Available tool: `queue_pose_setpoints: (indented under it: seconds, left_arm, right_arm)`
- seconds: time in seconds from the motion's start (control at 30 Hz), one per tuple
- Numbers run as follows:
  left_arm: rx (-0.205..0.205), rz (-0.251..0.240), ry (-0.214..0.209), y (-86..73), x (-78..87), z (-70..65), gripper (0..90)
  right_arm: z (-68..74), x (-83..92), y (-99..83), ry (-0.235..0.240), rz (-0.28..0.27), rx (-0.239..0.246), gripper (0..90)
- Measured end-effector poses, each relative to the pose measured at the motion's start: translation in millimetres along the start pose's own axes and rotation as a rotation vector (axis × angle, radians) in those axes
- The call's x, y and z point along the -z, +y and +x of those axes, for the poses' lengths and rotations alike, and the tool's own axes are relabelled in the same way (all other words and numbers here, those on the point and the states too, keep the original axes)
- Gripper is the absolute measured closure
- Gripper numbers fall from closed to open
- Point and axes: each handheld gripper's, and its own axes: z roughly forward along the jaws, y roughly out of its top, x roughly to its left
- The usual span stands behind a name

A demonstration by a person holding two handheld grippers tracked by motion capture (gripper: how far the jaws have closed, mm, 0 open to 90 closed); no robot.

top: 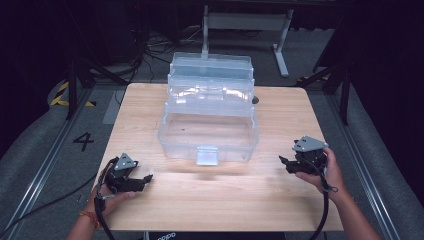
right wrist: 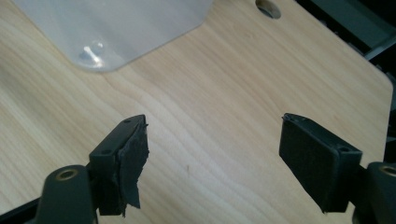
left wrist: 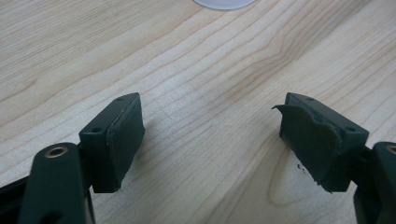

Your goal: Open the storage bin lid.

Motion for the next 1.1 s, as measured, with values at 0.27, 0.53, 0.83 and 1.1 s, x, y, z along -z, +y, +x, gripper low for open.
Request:
queue_pose_setpoints:
  seconds: [0.27, 0.53, 0.83, 1.1]
  left_arm:
    - [-0.005, 0.003, 0.004, 0.5, 0.0, 0.3, 22.0]
    - [0.006, 0.008, -0.003, 0.5, -0.3, -0.3, 21.4]
    - [-0.003, 0.009, -0.008, 1.6, -1.2, 0.9, 20.4]
    - [-0.002, 0.011, -0.013, 1.9, -1.7, 0.9, 20.0]
  right_arm:
    - [-0.2, 1.3, -32.3, 0.007, 0.030, -0.045, 24.3]
    - [-4.0, 6.4, -61.9, 0.023, 0.033, -0.118, 23.4]
    - [-1.9, 14.1, -100.6, 0.072, 0.020, -0.248, 22.5]
    - [-4.2, 15.5, -119.2, 0.098, -0.004, -0.358, 20.1]
